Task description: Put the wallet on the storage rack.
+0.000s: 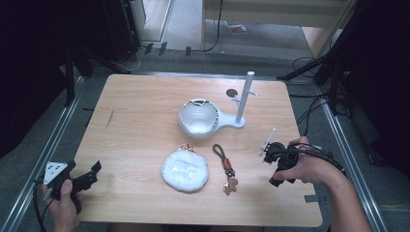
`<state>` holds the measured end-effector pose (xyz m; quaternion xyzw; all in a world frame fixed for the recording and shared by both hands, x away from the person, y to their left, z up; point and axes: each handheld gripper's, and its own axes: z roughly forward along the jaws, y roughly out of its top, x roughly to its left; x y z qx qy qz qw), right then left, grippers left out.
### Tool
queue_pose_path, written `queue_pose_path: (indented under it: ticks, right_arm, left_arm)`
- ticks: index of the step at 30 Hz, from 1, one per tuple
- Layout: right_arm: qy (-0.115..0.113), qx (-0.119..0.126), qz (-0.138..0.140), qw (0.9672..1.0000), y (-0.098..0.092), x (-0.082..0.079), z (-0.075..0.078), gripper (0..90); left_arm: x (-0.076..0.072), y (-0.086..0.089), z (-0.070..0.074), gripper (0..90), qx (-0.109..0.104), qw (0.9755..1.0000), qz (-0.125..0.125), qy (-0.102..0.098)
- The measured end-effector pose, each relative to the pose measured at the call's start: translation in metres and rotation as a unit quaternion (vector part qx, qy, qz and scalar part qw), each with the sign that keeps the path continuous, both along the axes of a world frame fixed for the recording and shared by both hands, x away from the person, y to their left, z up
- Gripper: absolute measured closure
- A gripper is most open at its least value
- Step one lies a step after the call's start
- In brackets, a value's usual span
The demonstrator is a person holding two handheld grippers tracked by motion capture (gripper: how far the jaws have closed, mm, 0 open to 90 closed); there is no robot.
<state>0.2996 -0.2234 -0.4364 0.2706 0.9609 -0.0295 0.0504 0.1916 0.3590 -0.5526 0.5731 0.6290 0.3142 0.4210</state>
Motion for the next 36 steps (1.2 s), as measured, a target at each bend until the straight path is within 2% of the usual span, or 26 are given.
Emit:
queue_pose_path:
  ticks: [1, 6, 9, 12, 13, 14, 21, 23, 26, 32, 34, 36]
  right_arm:
    - [-0.005, 0.004, 0.018, 0.9998, 0.007, -0.001, 0.000, 17.5]
    - [-0.011, 0.030, 0.045, 0.9985, 0.033, -0.002, 0.004, 17.6]
    - [-0.006, 0.049, 0.068, 0.9965, 0.055, -0.004, 0.004, 17.1]
    - [-0.006, 0.054, 0.079, 0.9954, 0.066, -0.005, 0.004, 16.5]
    - [-0.003, 0.062, 0.087, 0.9943, 0.077, -0.005, 0.004, 14.5]
    - [-0.003, 0.062, 0.087, 0.9943, 0.077, -0.005, 0.004, 14.5]
    - [-0.006, 0.081, 0.099, 0.9918, 0.118, -0.002, 0.002, 12.9]
    - [-0.006, 0.083, 0.099, 0.9916, 0.123, -0.002, 0.002, 12.8]
    - [-0.006, 0.086, 0.100, 0.9912, 0.139, 0.000, -0.003, 12.1]
    - [0.000, 0.096, 0.105, 0.9898, 0.160, 0.002, -0.009, 10.7]
    - [0.003, 0.096, 0.108, 0.9895, 0.174, 0.002, -0.014, 10.0]
    - [0.004, 0.097, 0.110, 0.9892, 0.178, 0.003, -0.015, 9.9]
  left_arm:
    - [0.000, 0.000, 0.000, 6.6, 0.000, 1.0000, 0.000, 0.000]
    - [0.000, 0.000, 0.000, 6.6, 0.004, 1.0000, -0.003, 0.002]
    - [0.000, 0.000, 0.000, 6.7, 0.000, 1.0000, -0.002, -0.001]
    - [0.000, 0.000, 0.000, 6.7, 0.001, 1.0000, -0.002, 0.000]
    - [0.000, 0.000, 0.000, 6.7, 0.001, 1.0000, -0.002, 0.000]
    - [0.000, 0.000, 0.000, 6.7, 0.002, 1.0000, -0.002, 0.000]
    - [0.001, 0.000, 0.000, 6.7, 0.002, 1.0000, -0.004, 0.001]
    - [0.001, 0.000, 0.000, 6.7, 0.001, 1.0000, -0.004, 0.001]
    - [0.001, 0.000, 0.000, 6.7, 0.000, 1.0000, -0.004, 0.001]
    - [0.002, 0.000, 0.000, 6.8, 0.003, 1.0000, -0.004, 0.002]
    - [0.002, -0.001, 0.000, 7.3, 0.005, 1.0000, -0.004, 0.002]
    - [0.002, -0.001, 0.000, 7.3, 0.005, 1.0000, -0.004, 0.002]
